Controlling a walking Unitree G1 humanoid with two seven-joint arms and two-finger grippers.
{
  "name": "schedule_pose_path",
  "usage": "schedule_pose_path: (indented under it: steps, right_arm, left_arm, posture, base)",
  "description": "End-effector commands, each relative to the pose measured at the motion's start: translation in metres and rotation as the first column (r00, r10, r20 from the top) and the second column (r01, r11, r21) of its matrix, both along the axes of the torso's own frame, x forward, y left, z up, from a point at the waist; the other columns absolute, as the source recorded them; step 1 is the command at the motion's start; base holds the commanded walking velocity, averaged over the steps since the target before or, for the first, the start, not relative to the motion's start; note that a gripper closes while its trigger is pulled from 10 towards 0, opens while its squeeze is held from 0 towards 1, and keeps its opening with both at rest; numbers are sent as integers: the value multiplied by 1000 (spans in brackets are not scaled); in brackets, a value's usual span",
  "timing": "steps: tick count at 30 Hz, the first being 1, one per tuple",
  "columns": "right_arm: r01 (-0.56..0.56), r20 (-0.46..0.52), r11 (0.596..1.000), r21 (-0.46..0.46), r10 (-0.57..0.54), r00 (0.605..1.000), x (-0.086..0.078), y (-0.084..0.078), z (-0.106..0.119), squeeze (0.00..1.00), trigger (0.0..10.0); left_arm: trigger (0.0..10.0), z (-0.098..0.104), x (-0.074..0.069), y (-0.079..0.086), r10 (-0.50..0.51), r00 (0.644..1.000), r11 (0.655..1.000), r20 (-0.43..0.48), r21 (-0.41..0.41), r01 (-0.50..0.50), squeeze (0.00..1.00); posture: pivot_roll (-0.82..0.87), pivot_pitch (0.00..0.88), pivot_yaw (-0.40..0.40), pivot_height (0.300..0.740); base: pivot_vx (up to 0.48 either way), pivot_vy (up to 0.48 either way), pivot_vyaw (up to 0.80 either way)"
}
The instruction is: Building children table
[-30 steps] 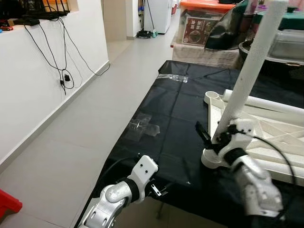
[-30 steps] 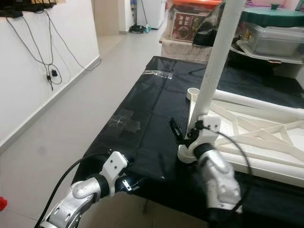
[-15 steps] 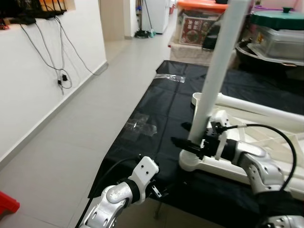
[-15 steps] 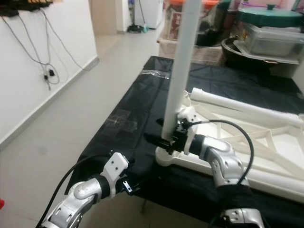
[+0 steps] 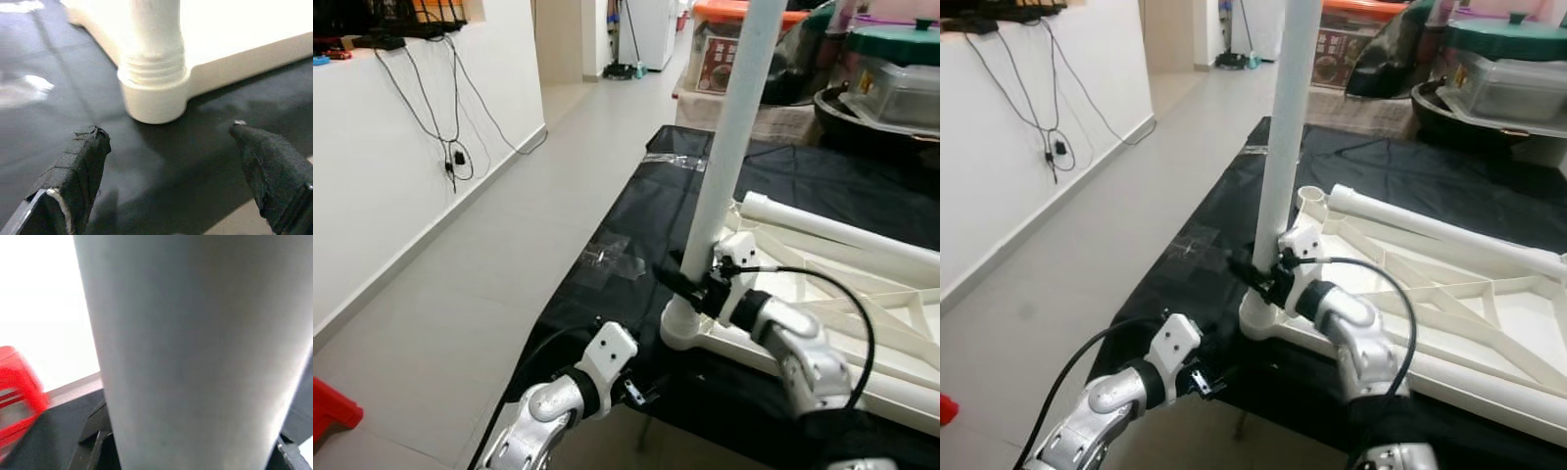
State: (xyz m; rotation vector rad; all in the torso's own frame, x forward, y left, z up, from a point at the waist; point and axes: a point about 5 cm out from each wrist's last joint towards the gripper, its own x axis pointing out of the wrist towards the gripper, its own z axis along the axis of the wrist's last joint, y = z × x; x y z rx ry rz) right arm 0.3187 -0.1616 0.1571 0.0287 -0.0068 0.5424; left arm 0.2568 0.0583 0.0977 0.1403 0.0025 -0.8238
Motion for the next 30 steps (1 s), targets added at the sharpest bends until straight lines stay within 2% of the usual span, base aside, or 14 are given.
schedule_pose_path:
  steps: [1,4,5,6,8,13,14,17,18,21,22,24,26,30]
  right_arm:
    - [135,-35,991,8,-135,990,-2,-19,-5,0,0]
    - [600,-87,800,15,-597,798,-16,-43,-15,0,0]
    - [600,-87,800,15,-597,798,-16,-43,-15,0,0]
    - [718,-97,696,7,-714,693,-24,-48,-18,0,0]
    - [718,-97,696,7,-714,693,-24,-48,-18,0,0]
    - [890,-162,455,28,-876,454,-36,-37,-25,0,0]
    - [897,-186,441,40,-878,440,-34,-30,-27,0,10000]
    - [871,-182,486,70,-853,490,-27,-19,-26,0,10000]
    - [839,-174,533,108,-821,544,-22,-16,-25,1000,10000]
    - [766,-145,620,172,-753,642,-15,-11,-19,1000,10000]
    - [687,-135,692,222,-676,724,-9,-13,-16,137,10000]
    - [687,-135,692,222,-676,724,-9,-13,-16,137,10000]
    - [469,-83,855,222,-463,883,-2,-22,-10,0,10000]
    - [220,-78,960,172,-209,975,-3,-27,-7,0,10000]
  left_arm:
    - [10000,4,0,5,17,999,1000,34,9,-17,0]
    - [10000,33,-3,12,70,995,997,74,-37,-67,0]
    - [10000,33,-3,12,70,995,997,74,-37,-67,0]
    - [10000,43,-4,14,93,993,994,72,-68,-88,0]
    - [10000,43,-4,14,93,993,994,72,-68,-88,0]
    - [10000,64,-9,15,130,990,984,56,-131,-121,0]
    - [10000,68,-12,12,126,991,982,54,-150,-117,0]
    - [10000,63,-16,6,115,993,980,34,-165,-108,0]
    - [10000,57,-18,3,92,996,985,22,-150,-87,0]
    - [10000,51,-24,-1,47,999,989,-16,-138,-49,0]
    - [10000,49,-27,-3,21,999,991,-32,-132,-25,0]
    - [10000,49,-27,-3,21,999,991,-32,-132,-25,0]
    - [10000,46,-30,-3,2,998,992,-67,-129,-11,0]
    - [10000,45,-33,-3,-6,996,993,-92,-117,-5,0]
  posture:
    - [123,0,-38,740]
    - [114,0,-26,740]
    - [114,0,-26,740]
    - [114,0,-26,740]
    - [114,0,-26,740]
    - [126,0,-34,740]
    - [128,0,-37,740]
    - [127,0,-47,740]
    - [125,0,-45,740]
    - [126,0,-47,740]
    - [124,0,-46,740]
    - [124,0,-46,740]
    - [124,0,-46,740]
    - [123,0,-45,740]
  base:
    - [0,0,0]
    - [0,0,0]
    - [0,0,0]
    - [0,0,0]
    - [0,0,0]
    - [0,0,0]
    - [0,0,0]
    - [0,0,0]
    - [0,0,0]
    - [0,0,0]
    - [0,0,0]
    - [0,0,0]
    - [0,0,0]
    - [0,0,0]
